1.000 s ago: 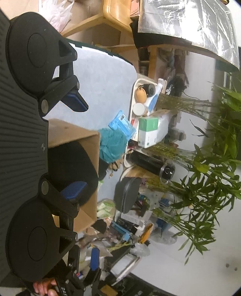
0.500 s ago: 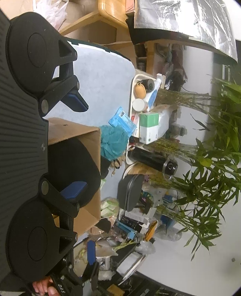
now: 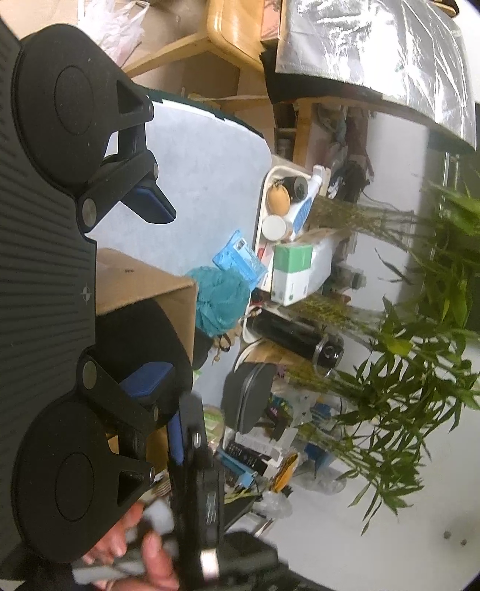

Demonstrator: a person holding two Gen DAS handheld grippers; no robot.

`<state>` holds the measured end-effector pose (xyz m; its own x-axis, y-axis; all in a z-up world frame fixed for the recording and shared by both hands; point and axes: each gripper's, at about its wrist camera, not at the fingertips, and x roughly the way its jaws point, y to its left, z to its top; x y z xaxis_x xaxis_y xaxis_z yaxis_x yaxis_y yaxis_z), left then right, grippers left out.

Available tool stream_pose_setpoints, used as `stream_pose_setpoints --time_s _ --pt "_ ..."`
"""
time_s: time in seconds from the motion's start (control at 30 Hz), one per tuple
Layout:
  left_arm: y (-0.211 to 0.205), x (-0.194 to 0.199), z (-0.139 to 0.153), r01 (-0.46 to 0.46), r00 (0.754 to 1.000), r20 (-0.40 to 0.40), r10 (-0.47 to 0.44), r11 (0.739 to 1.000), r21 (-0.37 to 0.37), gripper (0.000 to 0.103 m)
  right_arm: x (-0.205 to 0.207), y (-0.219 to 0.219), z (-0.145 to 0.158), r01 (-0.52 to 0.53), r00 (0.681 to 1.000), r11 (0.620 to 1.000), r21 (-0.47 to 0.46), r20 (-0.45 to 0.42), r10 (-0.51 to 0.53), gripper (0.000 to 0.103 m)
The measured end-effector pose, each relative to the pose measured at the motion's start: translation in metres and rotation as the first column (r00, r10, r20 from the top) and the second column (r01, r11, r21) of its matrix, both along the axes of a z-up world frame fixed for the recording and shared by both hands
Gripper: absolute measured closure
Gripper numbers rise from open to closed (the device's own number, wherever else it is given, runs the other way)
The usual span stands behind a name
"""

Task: Organize soft objects
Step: 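Withdraw both grippers from the box back over the table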

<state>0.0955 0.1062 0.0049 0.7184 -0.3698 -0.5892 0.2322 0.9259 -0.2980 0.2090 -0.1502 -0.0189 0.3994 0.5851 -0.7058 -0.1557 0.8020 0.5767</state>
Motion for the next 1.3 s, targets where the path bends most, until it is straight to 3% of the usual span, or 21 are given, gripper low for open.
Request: stream_pose_setpoints --time_s 0.03,0.1,0.2,0.33,0.43,0.47,0.53,0.57,0.8,0.9,1.1,1.3 --pt "0.002 -0.001 0.000 -0.005 1.000 0.000 0.005 1.000 -0.001 0.021 0.004 0.003 -0.005 0.005 1.000 1.000 -0.016 -0.023 -0.006 0.023" --pt "0.006 -0.002 0.001 -0.017 1.000 -0.002 0.017 1.000 -0.002 0.021 0.008 0.010 -0.012 -0.006 0.998 1.000 -0.020 -0.066 0.005 0.060" --pt "0.012 -0.004 0.001 -0.029 1.000 -0.003 0.029 1.000 -0.005 0.021 -0.004 0.016 -0.005 -0.028 0.999 0.997 -0.066 -0.025 0.026 0.077" --pt "0.015 -0.004 0.000 -0.033 0.999 -0.004 0.033 0.999 -0.007 0.021 -0.028 0.017 0.023 -0.025 0.992 0.996 -0.089 0.119 0.035 0.081" --pt "0.015 -0.003 0.000 -0.033 0.999 -0.004 0.033 0.999 -0.009 0.021 -0.051 0.024 0.046 -0.025 0.944 0.985 -0.169 0.320 0.079 0.081" --pt "0.015 -0.002 0.000 -0.033 0.999 -0.002 0.033 0.999 -0.008 0.021 -0.057 0.027 0.048 -0.023 0.928 0.982 -0.189 0.362 0.092 0.081" --pt "0.013 -0.003 0.000 -0.032 0.999 0.001 0.032 0.999 -0.008 0.021 -0.066 0.031 0.045 -0.027 0.894 0.978 -0.209 0.433 0.117 0.067" --pt "0.012 -0.003 0.001 -0.032 0.999 0.002 0.032 0.999 -0.008 0.021 -0.067 0.033 0.042 -0.039 0.886 0.974 -0.224 0.442 0.137 0.054" --pt "0.004 -0.005 0.007 -0.019 1.000 0.014 0.019 1.000 -0.007 0.021 -0.075 0.024 0.040 -0.043 0.887 0.962 -0.269 0.434 0.160 0.013" --pt "0.001 -0.005 0.008 -0.012 1.000 0.010 0.012 1.000 -0.001 0.021 -0.077 0.010 0.045 -0.024 0.890 0.959 -0.281 0.432 0.149 0.000" --pt "-0.005 0.000 0.009 -0.002 1.000 0.004 0.002 1.000 0.014 0.021 -0.079 -0.021 0.044 0.049 0.925 0.949 -0.313 0.373 0.075 0.000" --pt "-0.012 0.005 0.010 0.018 1.000 0.006 -0.018 0.999 0.031 0.021 -0.075 -0.052 0.039 0.120 0.939 0.929 -0.349 0.344 0.008 0.000"
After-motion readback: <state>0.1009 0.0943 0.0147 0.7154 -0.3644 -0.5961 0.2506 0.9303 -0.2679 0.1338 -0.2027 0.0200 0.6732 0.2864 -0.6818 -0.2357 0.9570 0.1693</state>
